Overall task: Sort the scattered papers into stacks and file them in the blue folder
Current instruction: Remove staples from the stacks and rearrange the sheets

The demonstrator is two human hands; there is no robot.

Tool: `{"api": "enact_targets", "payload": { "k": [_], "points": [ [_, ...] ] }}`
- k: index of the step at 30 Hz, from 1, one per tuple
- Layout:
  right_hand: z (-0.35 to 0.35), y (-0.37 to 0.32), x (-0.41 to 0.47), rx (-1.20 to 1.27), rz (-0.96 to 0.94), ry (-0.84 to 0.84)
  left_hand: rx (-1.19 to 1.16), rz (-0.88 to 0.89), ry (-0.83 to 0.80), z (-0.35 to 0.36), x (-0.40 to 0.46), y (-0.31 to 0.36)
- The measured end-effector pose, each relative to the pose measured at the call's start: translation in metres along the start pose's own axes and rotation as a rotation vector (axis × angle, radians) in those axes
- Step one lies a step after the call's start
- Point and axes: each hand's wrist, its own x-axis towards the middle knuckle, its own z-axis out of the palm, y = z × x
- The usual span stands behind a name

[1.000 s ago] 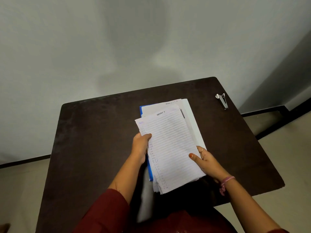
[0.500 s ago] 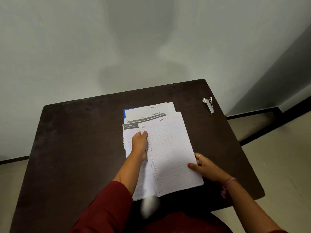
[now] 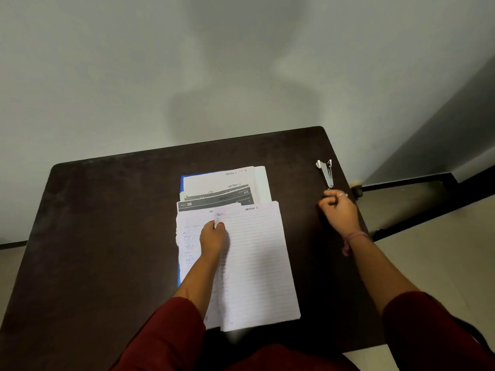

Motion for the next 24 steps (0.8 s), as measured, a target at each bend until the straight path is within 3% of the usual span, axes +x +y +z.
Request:
{"api": "enact_targets", "payload": {
  "k": [5,11,16,19,24],
  "points": [
    [0.004,-0.015,0.049,-0.07,-0.009,0.163,0.003,-0.024,0.023,0.004,0.009,-0.003],
    [0.015,-0.015,0.075,-0.19,0.105,0.14,0.028,-0.061,0.03,0.006,0.016,-0.007],
    [0.019,-0.013,0.079,-0.135,0.092,0.167,0.005,-0.057,0.038,0.007,0.015,-0.005],
    [0.018,-0.017,0.068,0.07,0.111,0.177,0.003,-0.045,0.028,0.007,0.016,-0.007],
    [0.027,-0.021,0.047,0.713,0.309,0.103,-0.019,0.038,0.004,0.005,0.011,-0.006]
  ]
}}
